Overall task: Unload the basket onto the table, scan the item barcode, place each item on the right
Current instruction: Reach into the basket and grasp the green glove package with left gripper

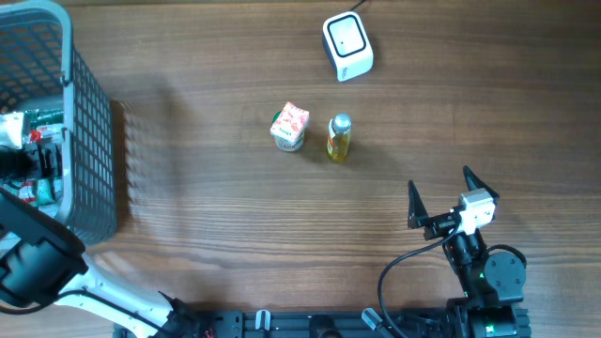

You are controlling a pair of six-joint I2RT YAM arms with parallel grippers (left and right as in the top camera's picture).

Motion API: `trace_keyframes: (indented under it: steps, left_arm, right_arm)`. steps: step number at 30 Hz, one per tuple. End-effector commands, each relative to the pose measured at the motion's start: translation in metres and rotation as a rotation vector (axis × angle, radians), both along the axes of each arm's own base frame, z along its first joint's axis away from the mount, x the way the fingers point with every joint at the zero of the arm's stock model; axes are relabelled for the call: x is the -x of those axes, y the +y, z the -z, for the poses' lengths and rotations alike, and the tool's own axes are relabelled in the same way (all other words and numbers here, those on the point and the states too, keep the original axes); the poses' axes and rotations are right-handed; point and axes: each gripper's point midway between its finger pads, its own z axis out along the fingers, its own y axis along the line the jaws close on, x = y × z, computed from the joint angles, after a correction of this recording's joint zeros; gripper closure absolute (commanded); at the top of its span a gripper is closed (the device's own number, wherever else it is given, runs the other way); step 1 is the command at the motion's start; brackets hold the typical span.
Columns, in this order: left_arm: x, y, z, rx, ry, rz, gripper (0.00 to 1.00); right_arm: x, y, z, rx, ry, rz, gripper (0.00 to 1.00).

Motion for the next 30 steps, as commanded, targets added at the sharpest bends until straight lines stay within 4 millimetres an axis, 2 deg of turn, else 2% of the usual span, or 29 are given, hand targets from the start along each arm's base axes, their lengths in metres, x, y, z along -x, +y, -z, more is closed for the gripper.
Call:
trace_keyframes:
  steps: [1, 6, 11, 12, 14, 15, 16, 17, 18, 21, 22, 25, 29, 30]
  left_arm:
    - [0.001, -0.003, 0.024, 0.035, 0.033, 0.018, 0.00]
    - [0.004, -0.003, 0.042, 0.056, 0.058, 0.013, 0.00]
    - [0.005, -0.004, 0.051, 0.073, 0.073, 0.013, 0.00]
    - [0.005, -0.004, 0.051, 0.073, 0.073, 0.013, 0.05]
    - [0.005, -0.006, 0.051, 0.079, 0.073, 0.015, 0.26]
    - [0.005, -0.007, 0.051, 0.081, 0.075, 0.015, 0.43]
    - [0.006, -0.007, 0.051, 0.082, 0.076, 0.015, 0.69]
    - [0.006, -0.007, 0.051, 0.082, 0.075, 0.015, 0.82]
    - [0.005, -0.006, 0.051, 0.081, 0.075, 0.015, 0.88]
    - [0.003, -0.004, 0.045, 0.068, 0.062, 0.015, 0.88]
    - [0.000, -0.001, 0.037, 0.049, 0.044, 0.015, 0.89]
    - [-0.019, 0.010, -0.014, -0.031, -0.073, -0.039, 0.93]
    - [-0.043, 0.012, -0.099, -0.137, -0.243, -0.060, 0.94]
    - [-0.049, 0.008, -0.127, -0.171, -0.298, -0.054, 0.94]
  right_arm:
    - [0.000, -0.001, -0.001, 0.004, -0.005, 0.002, 0.00]
    - [0.000, -0.001, -0.001, 0.004, -0.005, 0.002, 0.00]
    - [0.000, -0.001, -0.001, 0.004, -0.005, 0.002, 0.00]
    - [0.000, -0.001, -0.001, 0.004, -0.005, 0.002, 0.00]
    - [0.000, -0.001, -0.001, 0.004, -0.005, 0.002, 0.00]
    - [0.000, -0.001, -0.001, 0.004, -0.005, 0.002, 0.00]
    - [0.000, -0.001, -0.001, 0.004, -0.005, 0.002, 0.00]
    - [0.000, -0.001, -0.001, 0.003, -0.005, 0.002, 0.00]
    - [0.000, -0.001, -0.001, 0.004, -0.005, 0.002, 0.00]
    - [0.000, -0.001, -0.001, 0.004, -0.005, 0.002, 0.00]
    - [0.000, -0.001, -0.001, 0.004, -0.005, 0.002, 0.00]
    - [0.000, -0.001, -0.001, 0.004, -0.005, 0.002, 0.00]
    - [0.000, -0.001, -0.001, 0.004, -0.005, 0.002, 0.00]
    - [0.000, -0.001, -0.001, 0.004, -0.005, 0.002, 0.00]
